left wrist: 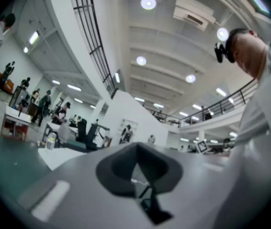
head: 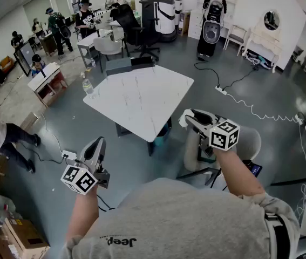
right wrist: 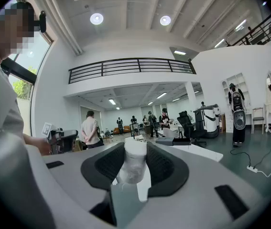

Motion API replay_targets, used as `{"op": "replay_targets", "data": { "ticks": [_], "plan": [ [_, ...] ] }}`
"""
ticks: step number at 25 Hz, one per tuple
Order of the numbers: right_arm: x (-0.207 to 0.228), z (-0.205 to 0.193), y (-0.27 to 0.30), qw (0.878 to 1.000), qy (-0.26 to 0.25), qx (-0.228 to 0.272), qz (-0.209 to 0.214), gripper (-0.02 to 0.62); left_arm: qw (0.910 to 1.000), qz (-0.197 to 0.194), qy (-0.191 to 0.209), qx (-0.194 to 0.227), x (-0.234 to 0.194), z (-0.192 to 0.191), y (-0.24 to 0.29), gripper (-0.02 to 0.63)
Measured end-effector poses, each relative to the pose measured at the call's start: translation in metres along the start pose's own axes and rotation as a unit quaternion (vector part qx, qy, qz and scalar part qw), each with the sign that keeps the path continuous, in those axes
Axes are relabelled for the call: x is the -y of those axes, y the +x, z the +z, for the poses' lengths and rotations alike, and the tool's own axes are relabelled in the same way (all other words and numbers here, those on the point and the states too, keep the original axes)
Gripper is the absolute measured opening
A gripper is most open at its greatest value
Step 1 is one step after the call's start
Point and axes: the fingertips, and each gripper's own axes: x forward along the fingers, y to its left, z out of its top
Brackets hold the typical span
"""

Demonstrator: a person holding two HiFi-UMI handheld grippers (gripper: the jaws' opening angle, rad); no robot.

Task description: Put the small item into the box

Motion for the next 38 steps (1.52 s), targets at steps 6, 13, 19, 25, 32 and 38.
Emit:
{"op": "replay_targets", "data": {
  "ticks": [6,13,19,25,32,38],
  "plan": [
    [-0.005,-0.002,0.0,1.0,-0.003,-0.001,0.003,0.144,1.0,0.002,-0.006,0.004,-0.001,0.0,-0.006,0.005],
    [-0.001,0.002,0.003,1.0,-0.005,-0.003,0.013,0.144,0.9999,0.008,-0.008,0.009,0.002,0.003,-0.004,0.005],
    [0.004,0.004,0.003,1.0,-0.005,-0.002,0.022,0.144,0.9999,0.008,-0.006,0.01,0.011,0.003,0.003,0.005],
    [0.016,0.01,-0.012,0.999,0.017,0.01,0.035,0.146,1.0,0.002,0.001,0.008,0.032,0.002,0.02,0.005],
    [0.034,0.011,-0.047,0.999,0.013,0.014,0.049,0.146,0.9999,-0.003,0.006,0.009,0.071,-0.009,0.043,0.005],
    [0.059,0.005,-0.085,0.998,0.021,0.019,0.05,0.146,0.9999,-0.014,0.003,0.003,0.109,-0.029,0.07,0.005]
  ]
}}
